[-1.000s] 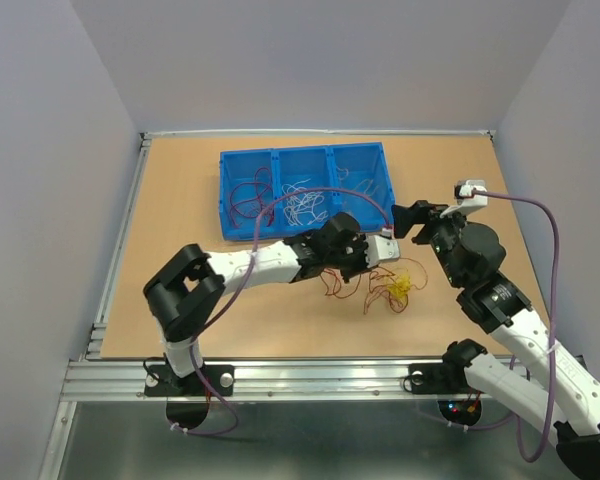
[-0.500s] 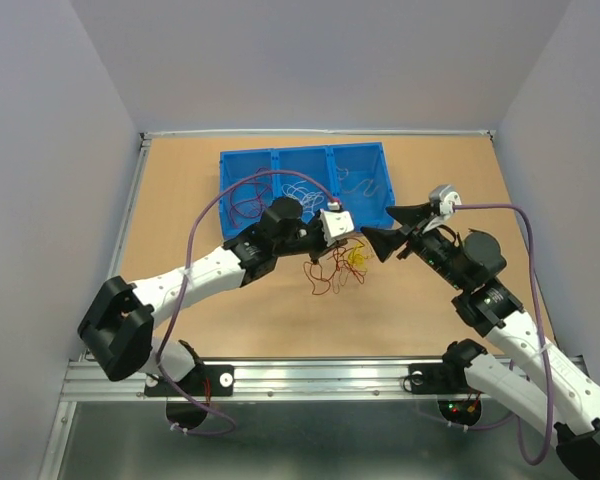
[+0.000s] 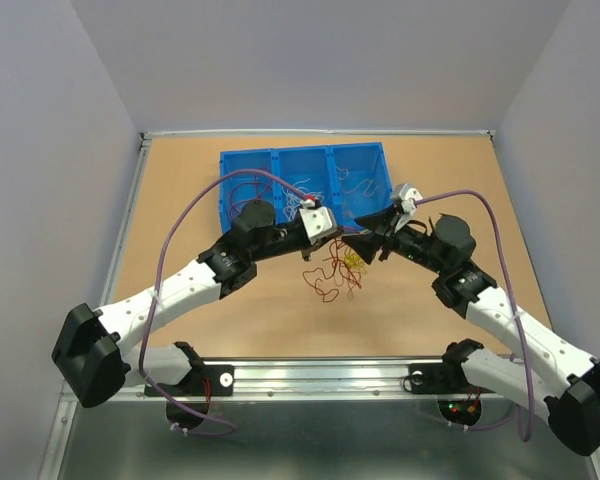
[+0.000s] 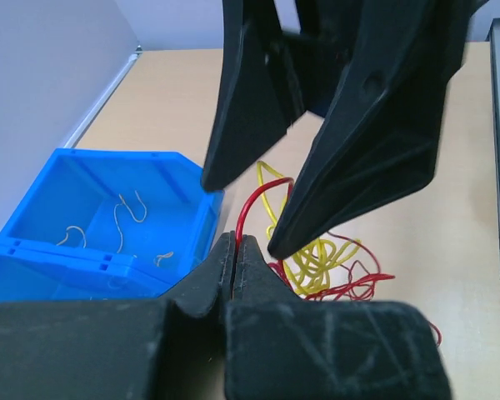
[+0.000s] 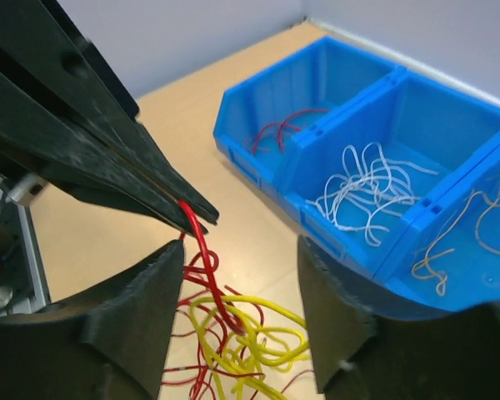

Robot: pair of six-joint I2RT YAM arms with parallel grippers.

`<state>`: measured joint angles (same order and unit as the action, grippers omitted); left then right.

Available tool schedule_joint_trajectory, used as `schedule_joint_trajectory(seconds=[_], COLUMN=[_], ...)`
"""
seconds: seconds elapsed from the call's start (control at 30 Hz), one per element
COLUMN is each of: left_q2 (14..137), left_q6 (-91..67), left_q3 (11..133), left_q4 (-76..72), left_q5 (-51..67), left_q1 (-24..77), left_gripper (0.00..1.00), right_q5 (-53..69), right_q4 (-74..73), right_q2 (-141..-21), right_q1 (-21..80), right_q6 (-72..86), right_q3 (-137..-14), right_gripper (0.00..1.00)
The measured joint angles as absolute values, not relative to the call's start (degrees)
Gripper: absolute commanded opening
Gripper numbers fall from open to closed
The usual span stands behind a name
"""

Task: Untangle the cables

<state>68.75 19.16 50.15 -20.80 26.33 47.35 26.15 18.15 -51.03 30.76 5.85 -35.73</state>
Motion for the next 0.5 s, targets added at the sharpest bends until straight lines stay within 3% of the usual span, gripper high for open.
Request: schedule_joint_trajectory(seconds=[0.17,0.5], left_q2=[68.6,65.39], left_q6=[18.09,16.27], left_q3=[49.32,48.1], left_q4=[-21.58,-21.69], left_q5=[26.35,26.65], left_q1=[46.65,45.43], left_gripper=[0.0,0.0], right_q5=[29.1,29.98], right_q4=[18.31,18.55], right_q2=[-58.15,-64.79], right_q1=[30.76,30.76], right_q6=[4.08,3.27], right_q3=[-35.83,-38.13], right_gripper=[0.43,0.41])
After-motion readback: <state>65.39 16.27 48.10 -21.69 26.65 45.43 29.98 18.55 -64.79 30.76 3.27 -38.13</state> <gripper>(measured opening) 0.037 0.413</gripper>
